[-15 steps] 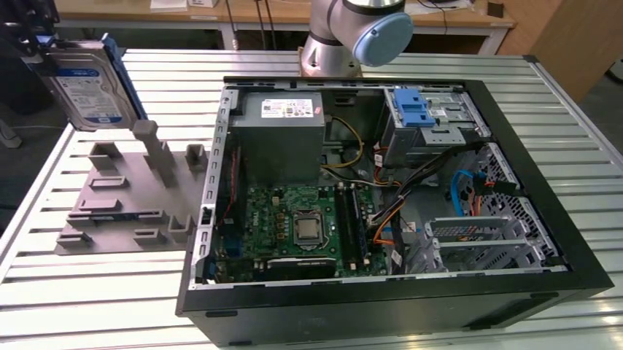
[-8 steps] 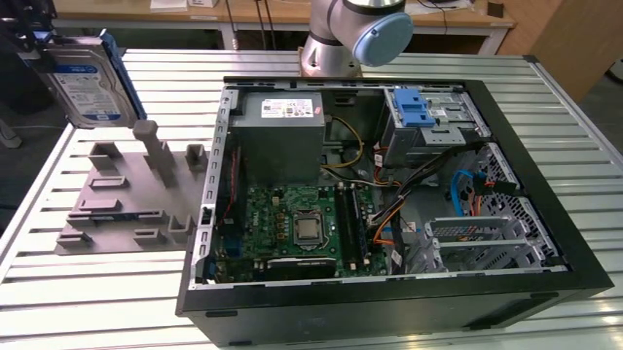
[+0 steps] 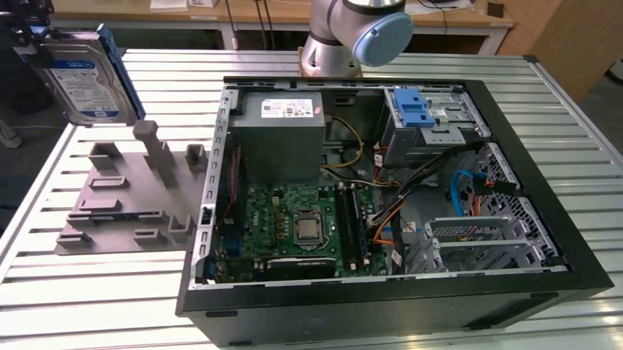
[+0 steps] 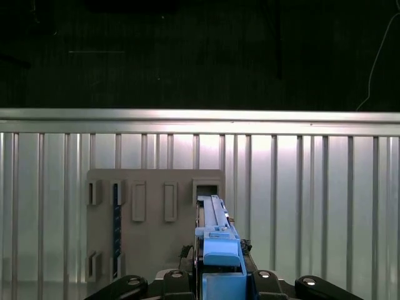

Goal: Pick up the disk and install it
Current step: 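Pick up the disk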

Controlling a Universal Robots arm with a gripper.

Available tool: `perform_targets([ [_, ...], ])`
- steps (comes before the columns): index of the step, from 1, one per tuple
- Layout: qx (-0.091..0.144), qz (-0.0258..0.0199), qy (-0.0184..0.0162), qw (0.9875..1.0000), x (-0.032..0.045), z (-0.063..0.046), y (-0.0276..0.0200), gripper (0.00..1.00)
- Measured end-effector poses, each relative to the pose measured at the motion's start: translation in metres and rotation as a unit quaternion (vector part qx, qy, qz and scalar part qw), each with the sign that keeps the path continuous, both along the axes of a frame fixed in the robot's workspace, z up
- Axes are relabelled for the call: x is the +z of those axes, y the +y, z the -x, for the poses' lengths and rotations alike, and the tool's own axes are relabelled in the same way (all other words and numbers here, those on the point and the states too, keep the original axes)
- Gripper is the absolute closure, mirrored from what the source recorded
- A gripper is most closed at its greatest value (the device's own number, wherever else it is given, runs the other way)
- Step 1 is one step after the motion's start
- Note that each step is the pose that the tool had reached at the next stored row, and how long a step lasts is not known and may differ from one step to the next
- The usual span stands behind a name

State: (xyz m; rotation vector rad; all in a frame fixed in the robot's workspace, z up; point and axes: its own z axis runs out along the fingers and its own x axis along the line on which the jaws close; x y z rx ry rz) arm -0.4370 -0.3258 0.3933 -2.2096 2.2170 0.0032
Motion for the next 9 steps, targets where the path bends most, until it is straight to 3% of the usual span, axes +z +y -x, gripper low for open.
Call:
perform_targets([
  [9, 0.0, 0.0, 0.0, 1.0, 0.0084, 0.0, 0.0, 0.64],
])
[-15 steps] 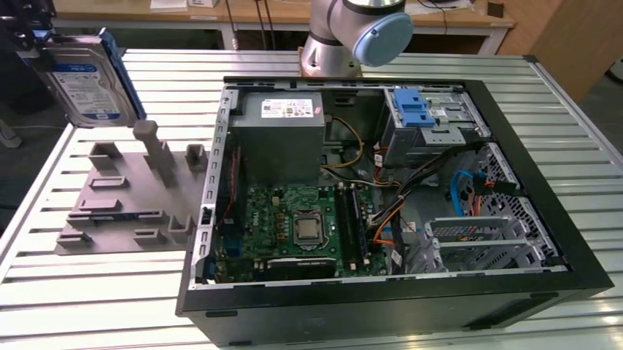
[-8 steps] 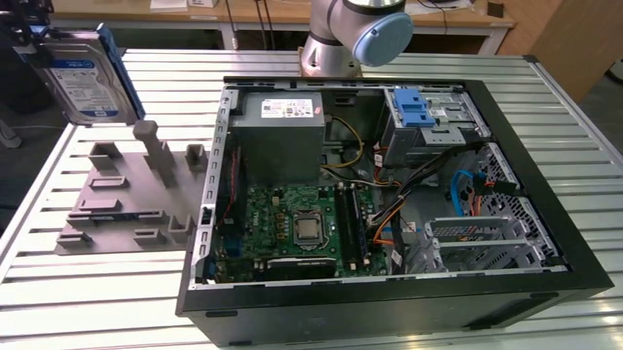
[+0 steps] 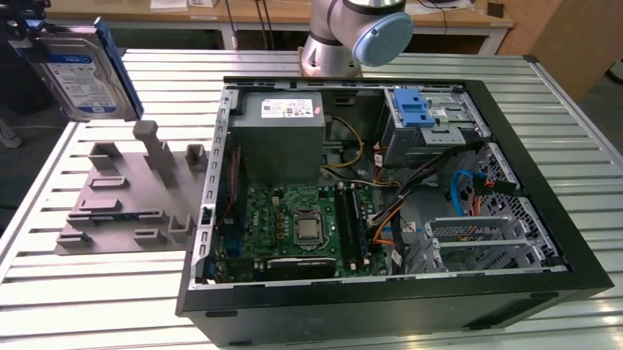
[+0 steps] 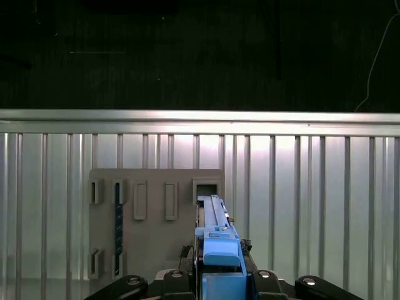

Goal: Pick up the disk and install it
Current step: 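Pick up the disk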

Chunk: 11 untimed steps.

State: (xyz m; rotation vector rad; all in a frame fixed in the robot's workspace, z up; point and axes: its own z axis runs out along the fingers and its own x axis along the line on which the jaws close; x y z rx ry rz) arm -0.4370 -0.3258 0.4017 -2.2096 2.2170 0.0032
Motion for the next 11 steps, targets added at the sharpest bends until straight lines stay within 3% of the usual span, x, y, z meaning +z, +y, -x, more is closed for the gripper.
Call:
perform_targets([
  [11, 0.0, 0.0, 0.0, 1.0, 0.0094, 0.0, 0.0, 0.64],
])
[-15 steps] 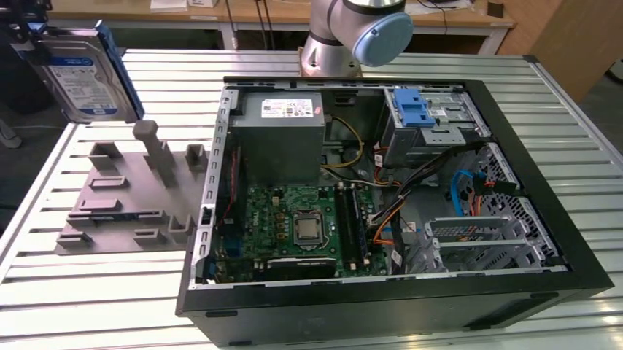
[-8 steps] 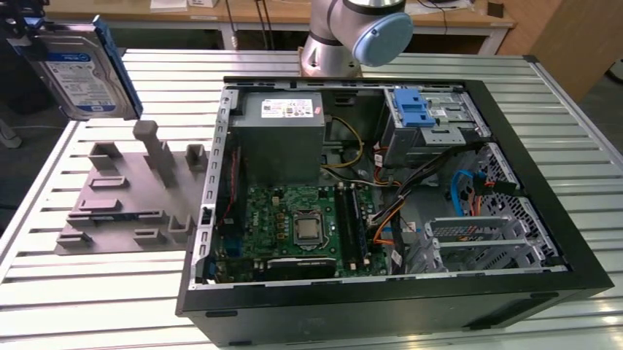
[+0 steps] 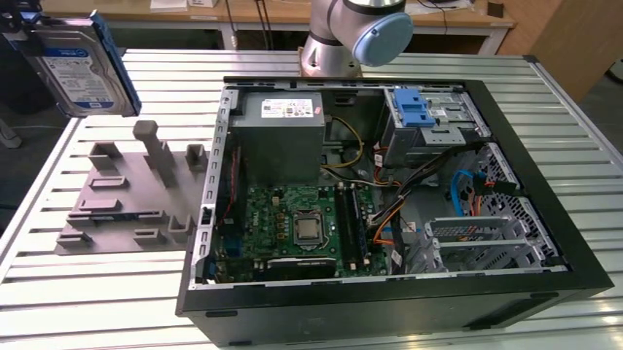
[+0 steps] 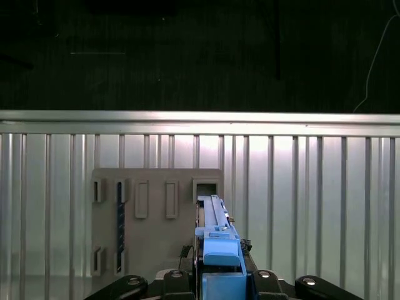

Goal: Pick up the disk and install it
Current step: 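Pick up the disk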

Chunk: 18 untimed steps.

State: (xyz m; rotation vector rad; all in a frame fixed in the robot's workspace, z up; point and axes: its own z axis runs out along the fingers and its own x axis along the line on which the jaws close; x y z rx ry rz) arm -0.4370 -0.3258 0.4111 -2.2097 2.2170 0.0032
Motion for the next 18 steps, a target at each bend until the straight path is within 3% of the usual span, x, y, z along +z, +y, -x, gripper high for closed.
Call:
perform_targets([
  [18, 0.0, 0.0, -0.0001, 1.0, 0.0197, 0.0, 0.0009, 0.64],
])
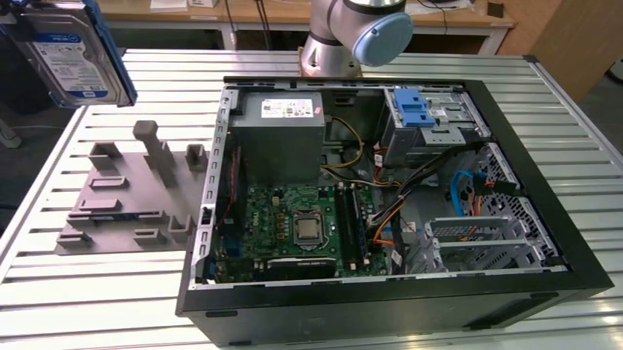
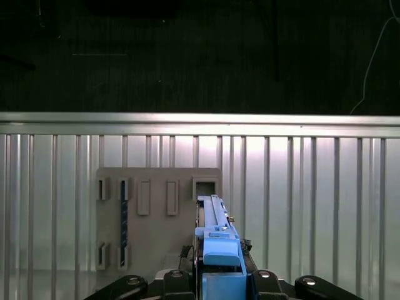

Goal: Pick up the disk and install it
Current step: 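Pick up the disk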

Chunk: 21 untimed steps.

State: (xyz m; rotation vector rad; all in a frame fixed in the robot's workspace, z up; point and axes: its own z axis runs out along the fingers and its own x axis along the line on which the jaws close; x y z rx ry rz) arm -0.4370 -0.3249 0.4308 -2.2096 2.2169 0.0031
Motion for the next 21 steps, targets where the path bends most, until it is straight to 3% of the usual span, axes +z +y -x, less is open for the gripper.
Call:
perform_targets([
  [21, 0.0, 0.0, 0.0, 1.0, 0.0281, 0.0, 0.0008, 0.64],
])
